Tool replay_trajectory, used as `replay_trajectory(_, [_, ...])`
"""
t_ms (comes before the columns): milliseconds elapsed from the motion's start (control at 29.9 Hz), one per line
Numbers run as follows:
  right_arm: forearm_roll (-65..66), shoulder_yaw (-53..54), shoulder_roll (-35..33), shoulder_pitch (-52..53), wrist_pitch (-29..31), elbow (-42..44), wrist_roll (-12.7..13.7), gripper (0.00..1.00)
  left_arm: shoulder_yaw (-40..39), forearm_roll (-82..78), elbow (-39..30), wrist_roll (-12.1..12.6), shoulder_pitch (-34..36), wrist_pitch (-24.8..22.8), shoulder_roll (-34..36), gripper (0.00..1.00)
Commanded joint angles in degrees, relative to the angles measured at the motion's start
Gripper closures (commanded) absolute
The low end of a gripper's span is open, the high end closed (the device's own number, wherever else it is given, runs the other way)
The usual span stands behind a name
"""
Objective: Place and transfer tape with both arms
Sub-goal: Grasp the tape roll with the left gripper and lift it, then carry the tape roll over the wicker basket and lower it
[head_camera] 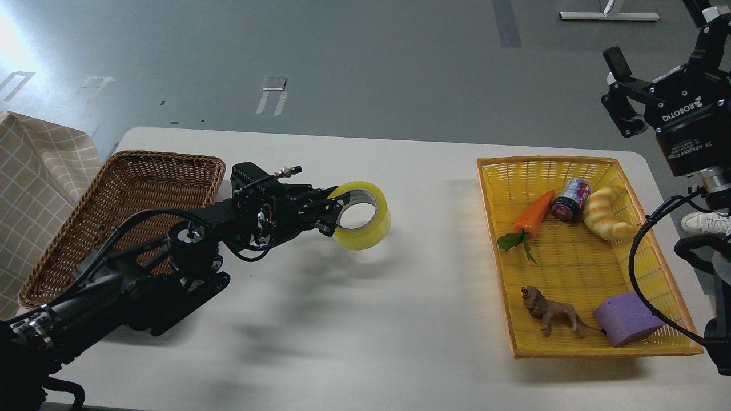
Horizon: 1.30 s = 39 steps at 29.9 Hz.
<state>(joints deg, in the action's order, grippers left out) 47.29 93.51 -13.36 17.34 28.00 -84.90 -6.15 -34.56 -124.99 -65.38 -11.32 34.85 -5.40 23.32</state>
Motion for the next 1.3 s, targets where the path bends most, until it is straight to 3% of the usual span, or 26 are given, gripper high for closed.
replay_trajectory(0, [0.00,0.00,0.01,-0.02,0.00,0.08,0.00,0.00,0.01,-0.01,-0.27,-0.37,2.94,-0.05,3.57,1.00])
replay_trajectory(368, [0.00,-0.08,0.01,0.33,0.00,0.17,0.00,0.00,-0.43,8.27,-3.35,-0.55,5.75,0.12,18.87,1.00])
replay_trajectory(435, [0.09,-0.26,0.09,0.51,0.00,0.00,0.00,0.00,-0.69,10.55,-3.35,-0.63,5.14,0.65,24.82,1.00])
replay_trajectory(535, [0.09,-0.26,0.09,0.51,0.00,-0.01,0.00,0.00,-0.69,10.56,-3.35,-0.63,5.14,0.65,24.85,1.00])
replay_trajectory(602, [0.09,-0.35,-0.08,0.59,0.00,-0.01,0.00,0.00,0.10,14.15,-3.35,-2.73,4.79,2.49,31.77,1.00])
replay_trajectory(736, [0.09,-0.44,-0.08,0.33,0.00,-0.01,0.00,0.00,0.10,16.09,-2.47,-6.60,2.78,2.67,35.91,1.00])
replay_trajectory(970, [0.09,-0.52,-0.26,-0.11,0.00,-0.01,0.00,0.00,0.10,18.11,0.94,-7.05,-4.43,5.57,39.17,1.00])
replay_trajectory(1070, [0.17,-0.52,-0.26,-0.28,0.00,-0.09,0.00,0.00,0.10,18.20,4.63,-8.62,-6.72,6.71,38.47,1.00])
replay_trajectory(1271, [0.35,-0.52,-0.26,-0.64,0.00,-0.36,0.00,0.00,0.19,18.20,10.09,-9.42,-9.45,10.05,36.02,1.00])
